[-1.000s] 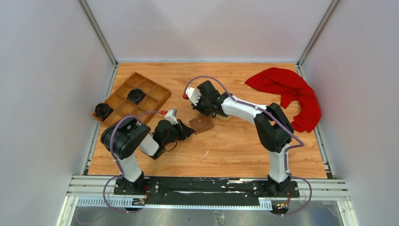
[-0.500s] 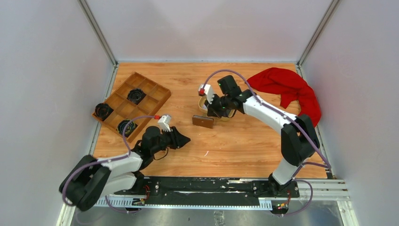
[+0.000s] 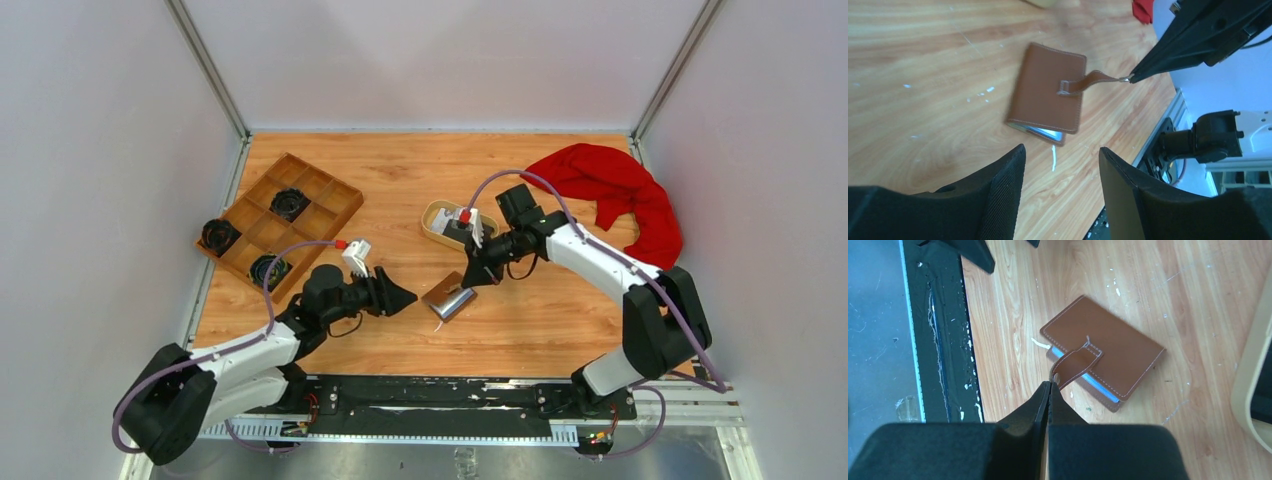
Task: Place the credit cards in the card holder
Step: Open the card holder at the center of the board.
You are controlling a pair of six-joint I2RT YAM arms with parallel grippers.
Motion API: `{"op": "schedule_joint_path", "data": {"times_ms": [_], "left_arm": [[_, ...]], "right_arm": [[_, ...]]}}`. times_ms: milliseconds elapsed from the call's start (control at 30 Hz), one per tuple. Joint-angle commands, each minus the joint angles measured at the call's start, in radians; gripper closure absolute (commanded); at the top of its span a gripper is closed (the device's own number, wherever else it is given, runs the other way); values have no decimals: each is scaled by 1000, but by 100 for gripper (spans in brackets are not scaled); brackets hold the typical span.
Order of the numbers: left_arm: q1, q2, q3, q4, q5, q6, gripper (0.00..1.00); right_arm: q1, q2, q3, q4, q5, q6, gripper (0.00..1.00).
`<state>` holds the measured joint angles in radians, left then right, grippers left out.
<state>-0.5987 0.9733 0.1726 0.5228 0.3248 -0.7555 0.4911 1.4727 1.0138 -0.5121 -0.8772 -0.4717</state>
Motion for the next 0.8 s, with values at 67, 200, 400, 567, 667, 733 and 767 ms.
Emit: {"op": "schedule_joint_path", "data": {"times_ms": [67, 200, 400, 567, 667, 733, 767], "left_arm": [[-89, 68, 53, -15, -42, 18, 40], [-120, 50, 57, -17, -47, 115, 37], [-166, -17, 35, -16, -117, 299, 32], [-224, -77, 26, -15, -168, 498, 30], [-268, -71, 36, -15, -175, 641, 29], [-286, -40, 53, -15, -176, 692, 29], [-296, -21, 65, -15, -173, 711, 29]], "right_arm": [[-4, 78, 34, -30, -92, 17, 100], [-16, 38, 27, -31, -100, 14, 100], [-35, 1, 15, -45, -162, -23, 100], [-39, -9, 19, -72, -185, -56, 100], [-43, -12, 25, -88, -183, -75, 100], [-48, -12, 25, -92, -177, -82, 100], [-50, -12, 25, -95, -175, -86, 100]]}}
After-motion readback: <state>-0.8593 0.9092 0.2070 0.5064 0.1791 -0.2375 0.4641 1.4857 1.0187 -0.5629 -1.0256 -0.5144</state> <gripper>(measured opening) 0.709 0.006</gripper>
